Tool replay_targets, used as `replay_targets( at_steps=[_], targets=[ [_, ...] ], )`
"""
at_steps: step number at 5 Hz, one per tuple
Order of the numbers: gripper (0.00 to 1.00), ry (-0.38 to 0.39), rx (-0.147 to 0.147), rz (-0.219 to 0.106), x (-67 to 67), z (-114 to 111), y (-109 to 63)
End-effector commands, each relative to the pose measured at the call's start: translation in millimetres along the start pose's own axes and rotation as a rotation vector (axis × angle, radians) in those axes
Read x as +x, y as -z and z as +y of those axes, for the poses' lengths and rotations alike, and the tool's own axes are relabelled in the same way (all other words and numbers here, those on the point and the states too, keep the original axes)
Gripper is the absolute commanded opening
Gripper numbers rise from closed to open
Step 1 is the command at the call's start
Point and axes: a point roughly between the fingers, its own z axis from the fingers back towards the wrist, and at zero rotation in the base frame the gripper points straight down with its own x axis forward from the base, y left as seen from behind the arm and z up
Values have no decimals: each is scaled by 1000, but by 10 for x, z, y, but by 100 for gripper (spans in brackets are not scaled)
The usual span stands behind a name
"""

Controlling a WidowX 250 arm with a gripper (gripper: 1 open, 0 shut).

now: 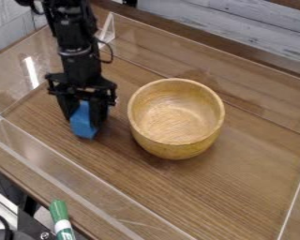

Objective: Put the blue block in the brown bowl

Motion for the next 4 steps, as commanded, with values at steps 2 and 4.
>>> replay_targets(
  at_steps=[2, 4],
  targets=[
    [0, 49, -6, -131, 11, -185, -830],
    [0, 99, -50, -157, -159, -459, -1354]
  ],
)
